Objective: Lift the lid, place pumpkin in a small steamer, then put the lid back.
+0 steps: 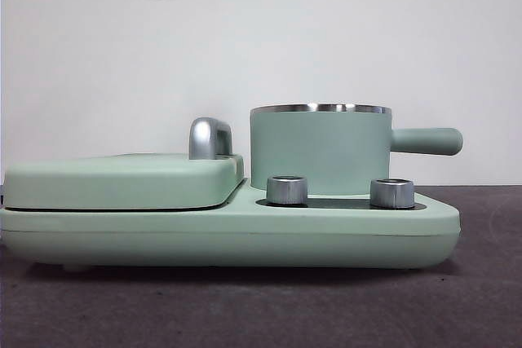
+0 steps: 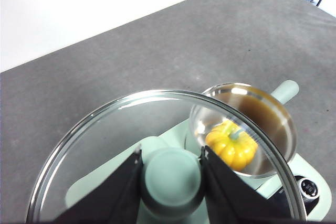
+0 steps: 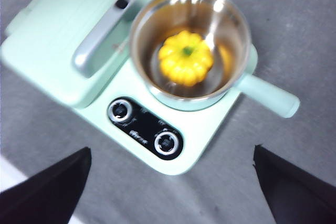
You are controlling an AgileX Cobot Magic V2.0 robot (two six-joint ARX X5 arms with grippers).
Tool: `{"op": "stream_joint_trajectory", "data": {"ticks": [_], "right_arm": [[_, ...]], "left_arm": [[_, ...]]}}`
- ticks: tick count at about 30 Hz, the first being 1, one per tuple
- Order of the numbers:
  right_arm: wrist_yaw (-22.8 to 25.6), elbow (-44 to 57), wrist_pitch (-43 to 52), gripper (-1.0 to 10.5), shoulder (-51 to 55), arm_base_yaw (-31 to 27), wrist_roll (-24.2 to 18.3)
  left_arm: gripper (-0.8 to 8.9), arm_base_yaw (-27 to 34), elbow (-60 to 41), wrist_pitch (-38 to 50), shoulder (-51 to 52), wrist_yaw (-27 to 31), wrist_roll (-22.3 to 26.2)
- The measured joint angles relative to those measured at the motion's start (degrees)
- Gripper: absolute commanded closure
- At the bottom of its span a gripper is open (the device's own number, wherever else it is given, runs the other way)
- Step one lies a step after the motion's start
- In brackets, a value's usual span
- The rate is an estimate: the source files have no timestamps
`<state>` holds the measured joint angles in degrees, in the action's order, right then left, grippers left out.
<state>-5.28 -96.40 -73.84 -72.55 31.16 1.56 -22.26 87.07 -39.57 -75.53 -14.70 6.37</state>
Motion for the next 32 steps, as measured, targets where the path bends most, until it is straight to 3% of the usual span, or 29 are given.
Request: {"op": "stream_joint_trajectory", "data": {"ticks": [4,12,18,32], "right_arm": [[-2.32,11.78,8.39,4.6,13.99,0.35,2.01],[-2.25,32.44,10.67,4.6,39.41,0.63,6.01],[-2.25,38.8,10.71,4.6,53.0,0.63,7.93],[-2.25,39.67,11.08,4.6,56.33,0.63,10.78]], "left_arm": [[7.63,-1.66,0.0,1.81,-0.92,0.0,-0.7],[7.63,-6.97,0.0,3.67,-5.57,0.0,-1.27],[7.63,-10.73,0.0,9.81,-9.86,0.0,-1.27],[7.63,-16.17,0.0,24.17,-22.1,-0.02,-1.2]]}}
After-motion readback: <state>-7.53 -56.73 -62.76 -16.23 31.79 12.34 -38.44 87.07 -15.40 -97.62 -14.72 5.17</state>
